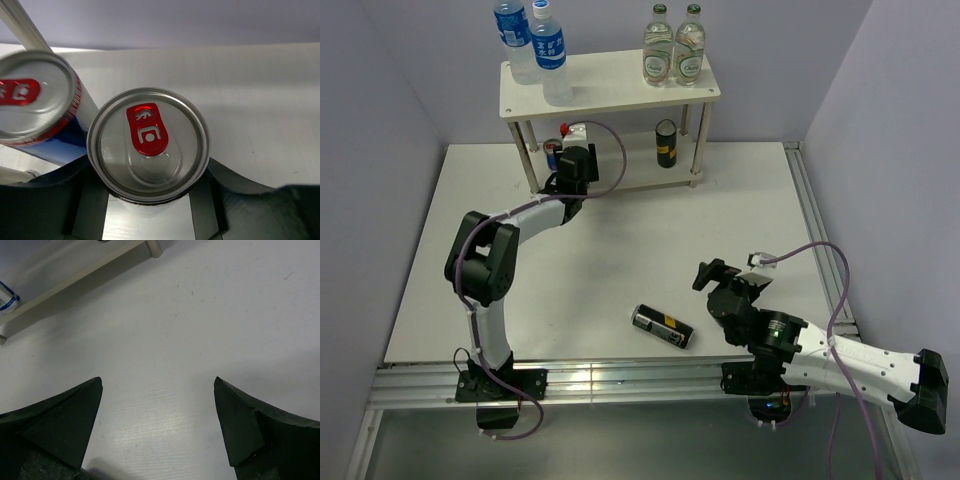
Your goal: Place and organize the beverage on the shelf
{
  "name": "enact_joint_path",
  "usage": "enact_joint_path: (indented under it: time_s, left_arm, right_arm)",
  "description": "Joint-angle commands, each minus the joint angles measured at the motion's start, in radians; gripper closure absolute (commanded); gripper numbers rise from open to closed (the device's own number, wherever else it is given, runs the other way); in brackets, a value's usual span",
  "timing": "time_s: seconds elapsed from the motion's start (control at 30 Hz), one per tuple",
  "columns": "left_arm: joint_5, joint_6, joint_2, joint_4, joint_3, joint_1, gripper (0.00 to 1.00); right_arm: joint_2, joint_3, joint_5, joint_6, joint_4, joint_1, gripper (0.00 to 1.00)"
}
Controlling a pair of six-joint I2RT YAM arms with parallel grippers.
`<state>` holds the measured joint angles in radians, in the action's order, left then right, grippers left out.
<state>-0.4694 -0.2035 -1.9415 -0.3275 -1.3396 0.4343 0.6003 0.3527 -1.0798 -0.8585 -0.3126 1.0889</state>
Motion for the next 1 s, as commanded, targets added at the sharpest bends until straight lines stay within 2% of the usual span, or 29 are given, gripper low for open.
enact_joint_path:
  time_s: [0.0,0.27,0.4,0.5,0.53,0.6,0.63,0.7,0.97]
  left_arm:
    - [-0.032,-0.020,0.009,-0.125,-0.023,0.000,1.00]
    - [-0.104,-0.025,0.004,-0.202,0.028,-0.005,0.99]
    - [-0.121,-0.013,-0.010,-0.214,0.019,-0.012,0.94]
    - [-0.109,-0.008,-0.011,-0.240,0.026,-0.020,0.82]
    - [-0.115,-0.010,-0.013,-0.242,0.028,-0.020,0.66]
    - [-0.104,-0.014,-0.010,-0.239,0.028,-0.023,0.43]
    - [-0.106,-0.019,-0.008,-0.234,0.028,-0.023,0.24]
    - [-0.097,-0.031,0.004,-0.223,0.033,-0.023,0.01]
    - [-0.060,-0.057,0.084,-0.208,0.094,-0.019,0.01]
  right_arm:
    - [0.013,0.029,-0.028,0.004,0.037,0.006,0.01]
    - [0.030,0.034,-0.025,0.007,0.043,0.006,0.01]
    - [0.035,0.034,-0.025,0.009,0.044,0.006,0.01]
    - [0.038,0.035,-0.023,0.012,0.047,0.006,0.01]
    - [0.041,0.035,-0.023,0.012,0.047,0.006,0.01]
    - [0.044,0.037,-0.023,0.012,0.049,0.006,0.01]
    - [0.049,0.038,-0.025,0.012,0.049,0.006,0.00]
    - [0.053,0.040,-0.026,0.010,0.047,0.006,0.01]
    - [0.059,0.043,-0.023,0.012,0.047,0.006,0.00]
